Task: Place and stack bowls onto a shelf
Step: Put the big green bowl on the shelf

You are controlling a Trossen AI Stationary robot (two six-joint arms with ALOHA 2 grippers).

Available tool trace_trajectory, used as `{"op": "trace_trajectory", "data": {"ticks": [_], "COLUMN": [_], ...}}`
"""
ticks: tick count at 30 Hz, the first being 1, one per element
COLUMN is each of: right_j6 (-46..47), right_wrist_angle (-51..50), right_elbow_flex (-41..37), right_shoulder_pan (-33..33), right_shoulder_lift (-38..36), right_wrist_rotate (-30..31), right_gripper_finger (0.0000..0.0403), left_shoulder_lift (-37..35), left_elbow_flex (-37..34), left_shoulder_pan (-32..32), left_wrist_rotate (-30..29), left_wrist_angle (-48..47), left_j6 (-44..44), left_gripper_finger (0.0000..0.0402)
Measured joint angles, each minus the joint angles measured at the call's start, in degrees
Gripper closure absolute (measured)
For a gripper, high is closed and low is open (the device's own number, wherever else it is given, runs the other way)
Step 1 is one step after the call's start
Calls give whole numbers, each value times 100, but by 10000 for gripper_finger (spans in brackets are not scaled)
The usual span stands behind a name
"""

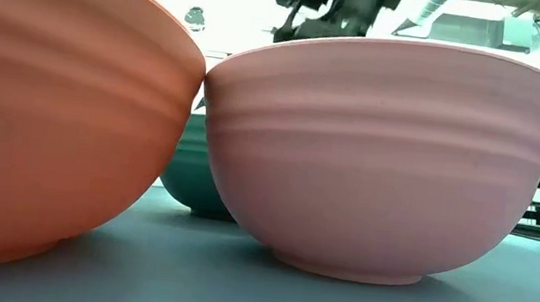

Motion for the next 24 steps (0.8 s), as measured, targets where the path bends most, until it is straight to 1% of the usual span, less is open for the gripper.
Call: {"op": "trace_trajectory", "data": {"ticks": [2,5,8,12,15,17,20,24], "right_j6": [-63,-127,-122,78,212,218,218,220], "right_wrist_angle": [7,74,160,476,903,937,1035,962], "right_elbow_flex": [-2,0,0,2,15,1,20,-2], "right_shoulder_pan": [36,100,117,121,186,241,315,355], "right_shoulder_lift": [157,238,181,33,4,16,187,490], "right_wrist_rotate": [-171,-218,-216,-218,-202,-193,-68,-63], "right_gripper_finger": [278,278,278,278,278,278,278,278], "left_shoulder_lift": [-2,-1,-2,0,4,33,70,124], "left_elbow_flex": [0,0,0,0,0,0,0,0], "left_shoulder_pan": [0,0,0,0,-1,-1,0,-2], "left_wrist_rotate": [-2,-1,-2,-7,-7,-5,-7,3], "left_wrist_angle": [0,0,0,0,0,0,2,-1], "left_j6": [0,0,0,28,31,31,5,2], "left_gripper_finger": [193,193,193,193,193,193,193,193]}}
